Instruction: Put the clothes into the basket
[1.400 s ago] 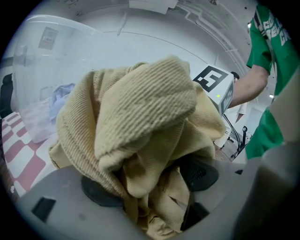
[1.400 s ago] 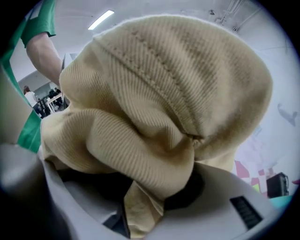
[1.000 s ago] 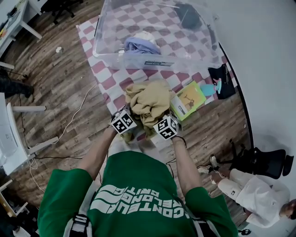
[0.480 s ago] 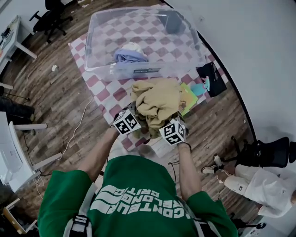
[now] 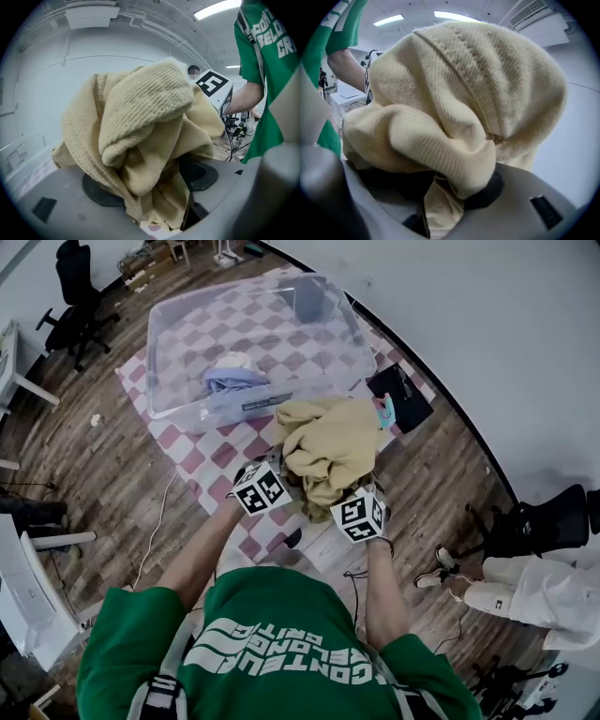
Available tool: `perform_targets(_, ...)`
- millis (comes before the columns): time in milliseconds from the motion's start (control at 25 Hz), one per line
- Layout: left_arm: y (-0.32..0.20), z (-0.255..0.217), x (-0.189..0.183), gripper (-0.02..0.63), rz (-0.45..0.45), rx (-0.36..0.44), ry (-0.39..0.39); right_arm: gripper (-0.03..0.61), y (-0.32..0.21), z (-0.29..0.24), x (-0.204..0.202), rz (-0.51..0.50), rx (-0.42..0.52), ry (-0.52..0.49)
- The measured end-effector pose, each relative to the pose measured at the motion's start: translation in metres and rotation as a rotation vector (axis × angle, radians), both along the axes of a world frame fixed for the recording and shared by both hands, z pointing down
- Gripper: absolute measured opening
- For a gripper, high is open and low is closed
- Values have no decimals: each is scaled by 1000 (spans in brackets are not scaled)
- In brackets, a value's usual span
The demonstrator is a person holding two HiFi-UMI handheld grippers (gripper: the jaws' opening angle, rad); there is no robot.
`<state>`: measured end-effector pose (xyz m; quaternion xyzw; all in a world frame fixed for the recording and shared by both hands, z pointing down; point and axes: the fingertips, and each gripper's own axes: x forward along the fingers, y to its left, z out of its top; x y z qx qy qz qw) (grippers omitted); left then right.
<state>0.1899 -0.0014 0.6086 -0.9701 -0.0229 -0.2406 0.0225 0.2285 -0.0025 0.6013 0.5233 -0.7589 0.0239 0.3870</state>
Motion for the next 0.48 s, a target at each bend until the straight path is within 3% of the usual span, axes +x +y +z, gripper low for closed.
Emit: perform_targets(480, -15, -88, 62, 359, 158, 118, 58, 183, -7, -89, 61, 162, 140, 47)
